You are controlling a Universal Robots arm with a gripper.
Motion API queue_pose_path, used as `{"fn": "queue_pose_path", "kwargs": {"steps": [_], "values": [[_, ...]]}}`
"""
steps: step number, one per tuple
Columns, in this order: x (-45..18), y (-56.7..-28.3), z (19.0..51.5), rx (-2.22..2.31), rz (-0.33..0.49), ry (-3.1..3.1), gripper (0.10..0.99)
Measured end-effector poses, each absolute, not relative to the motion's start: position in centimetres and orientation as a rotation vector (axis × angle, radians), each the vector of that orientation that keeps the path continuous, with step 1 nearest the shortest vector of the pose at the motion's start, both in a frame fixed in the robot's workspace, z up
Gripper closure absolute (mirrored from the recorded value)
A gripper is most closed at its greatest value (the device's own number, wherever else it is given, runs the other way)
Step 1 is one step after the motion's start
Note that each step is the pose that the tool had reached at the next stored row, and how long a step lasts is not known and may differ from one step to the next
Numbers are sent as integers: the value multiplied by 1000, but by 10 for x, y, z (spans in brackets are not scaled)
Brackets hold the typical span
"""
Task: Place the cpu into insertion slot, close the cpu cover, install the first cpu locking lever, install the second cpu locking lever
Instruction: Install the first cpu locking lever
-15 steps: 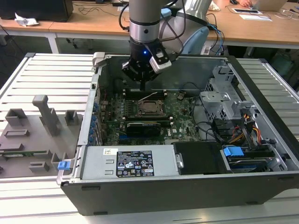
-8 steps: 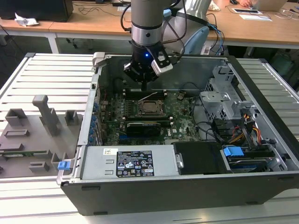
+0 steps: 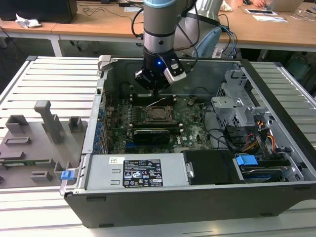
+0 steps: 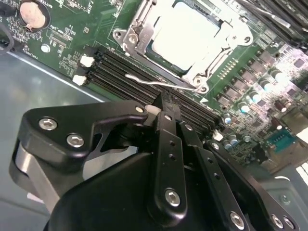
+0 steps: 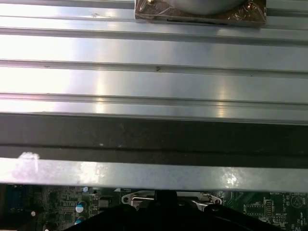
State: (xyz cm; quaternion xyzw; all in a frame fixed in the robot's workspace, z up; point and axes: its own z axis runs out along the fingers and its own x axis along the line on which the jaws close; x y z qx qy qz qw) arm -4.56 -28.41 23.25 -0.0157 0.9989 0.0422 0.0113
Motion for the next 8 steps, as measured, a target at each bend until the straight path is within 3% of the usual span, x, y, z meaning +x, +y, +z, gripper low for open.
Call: {"fn": "queue_pose_path", "kwargs": {"steps": [8], "values": [[-38, -283, 228, -115, 133, 3116, 980]]}}
